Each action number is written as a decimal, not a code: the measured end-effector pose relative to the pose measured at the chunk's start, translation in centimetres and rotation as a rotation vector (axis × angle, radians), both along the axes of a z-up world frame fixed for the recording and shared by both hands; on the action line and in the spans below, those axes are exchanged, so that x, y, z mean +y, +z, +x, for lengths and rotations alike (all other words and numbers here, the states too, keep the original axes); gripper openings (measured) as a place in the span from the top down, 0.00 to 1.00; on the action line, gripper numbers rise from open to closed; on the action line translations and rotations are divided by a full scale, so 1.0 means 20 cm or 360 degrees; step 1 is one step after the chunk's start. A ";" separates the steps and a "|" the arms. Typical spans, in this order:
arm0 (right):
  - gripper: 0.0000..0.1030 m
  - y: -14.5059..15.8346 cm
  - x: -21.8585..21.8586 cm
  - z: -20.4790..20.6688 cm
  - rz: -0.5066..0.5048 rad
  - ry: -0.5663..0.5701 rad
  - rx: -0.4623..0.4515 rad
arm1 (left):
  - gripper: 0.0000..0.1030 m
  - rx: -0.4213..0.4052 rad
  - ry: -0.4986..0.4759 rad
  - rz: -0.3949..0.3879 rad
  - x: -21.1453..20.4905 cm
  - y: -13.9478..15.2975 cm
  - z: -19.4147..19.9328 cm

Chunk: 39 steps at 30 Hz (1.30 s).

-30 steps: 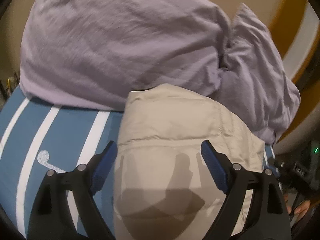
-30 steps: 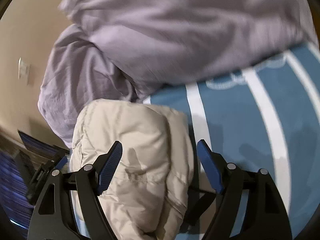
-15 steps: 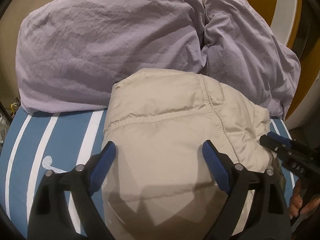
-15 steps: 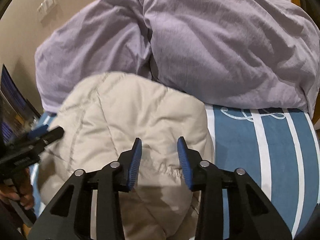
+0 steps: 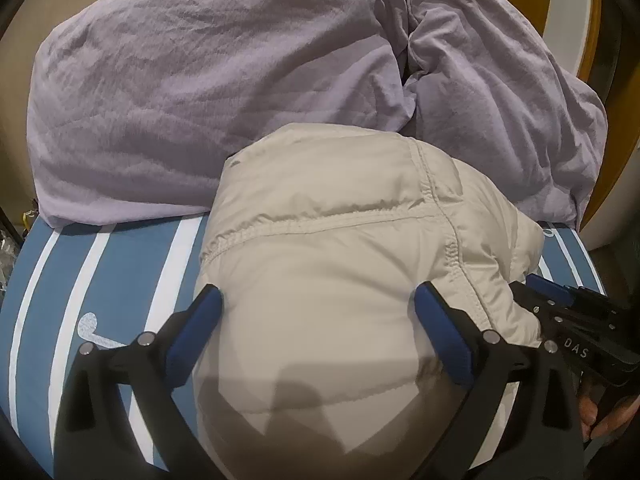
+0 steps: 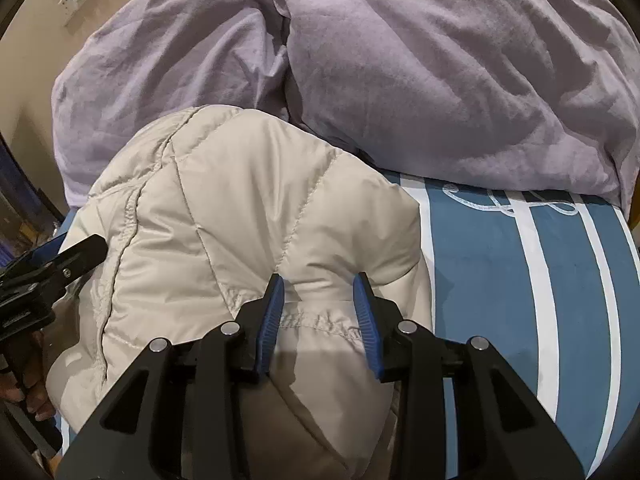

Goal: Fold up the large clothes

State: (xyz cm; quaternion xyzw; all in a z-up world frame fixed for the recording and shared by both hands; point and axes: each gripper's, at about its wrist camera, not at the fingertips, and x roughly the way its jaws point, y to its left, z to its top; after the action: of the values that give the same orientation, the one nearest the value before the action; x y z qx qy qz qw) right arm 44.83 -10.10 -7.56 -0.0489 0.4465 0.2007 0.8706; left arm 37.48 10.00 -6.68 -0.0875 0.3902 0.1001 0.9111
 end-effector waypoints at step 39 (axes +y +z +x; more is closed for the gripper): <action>0.03 0.22 -0.12 -1.10 0.0039 -0.0074 0.0130 | 0.03 0.0030 -0.0041 -0.0141 -0.11 0.11 -1.12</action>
State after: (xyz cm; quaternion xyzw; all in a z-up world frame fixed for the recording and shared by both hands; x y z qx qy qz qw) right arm 22.91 -12.55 -3.14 -0.0197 0.4801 0.1875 0.8567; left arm 15.13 7.77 -4.51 -0.1217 0.4041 0.0719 0.9038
